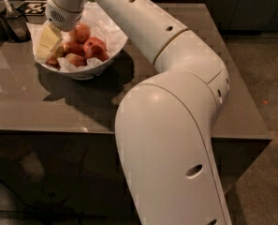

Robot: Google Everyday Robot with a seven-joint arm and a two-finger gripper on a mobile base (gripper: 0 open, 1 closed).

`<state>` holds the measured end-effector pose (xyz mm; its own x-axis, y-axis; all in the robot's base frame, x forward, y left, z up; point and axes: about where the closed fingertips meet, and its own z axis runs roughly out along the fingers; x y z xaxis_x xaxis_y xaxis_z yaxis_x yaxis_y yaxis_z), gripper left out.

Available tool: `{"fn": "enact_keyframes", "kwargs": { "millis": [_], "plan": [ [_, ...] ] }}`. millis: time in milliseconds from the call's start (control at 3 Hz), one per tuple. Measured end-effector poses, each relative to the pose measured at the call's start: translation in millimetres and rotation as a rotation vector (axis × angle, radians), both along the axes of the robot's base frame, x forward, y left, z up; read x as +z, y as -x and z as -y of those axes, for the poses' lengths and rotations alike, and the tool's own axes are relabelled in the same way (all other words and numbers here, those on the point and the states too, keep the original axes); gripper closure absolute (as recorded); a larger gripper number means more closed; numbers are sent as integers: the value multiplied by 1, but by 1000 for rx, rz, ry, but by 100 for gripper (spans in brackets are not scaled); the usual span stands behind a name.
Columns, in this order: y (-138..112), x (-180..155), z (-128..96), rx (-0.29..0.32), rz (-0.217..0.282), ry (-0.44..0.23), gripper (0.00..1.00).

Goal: Pick apple from white bowl

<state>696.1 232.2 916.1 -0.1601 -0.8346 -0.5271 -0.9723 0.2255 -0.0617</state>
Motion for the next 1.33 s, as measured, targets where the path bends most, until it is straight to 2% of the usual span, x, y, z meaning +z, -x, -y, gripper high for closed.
{"fn": "enact_keyframes", "kwargs": {
  "millis": [333,667,1333],
  "plan": [
    [0,0,0,0,0,0,12],
    [0,0,0,0,0,0,31],
    [0,0,0,0,0,0,78]
  ]
}}
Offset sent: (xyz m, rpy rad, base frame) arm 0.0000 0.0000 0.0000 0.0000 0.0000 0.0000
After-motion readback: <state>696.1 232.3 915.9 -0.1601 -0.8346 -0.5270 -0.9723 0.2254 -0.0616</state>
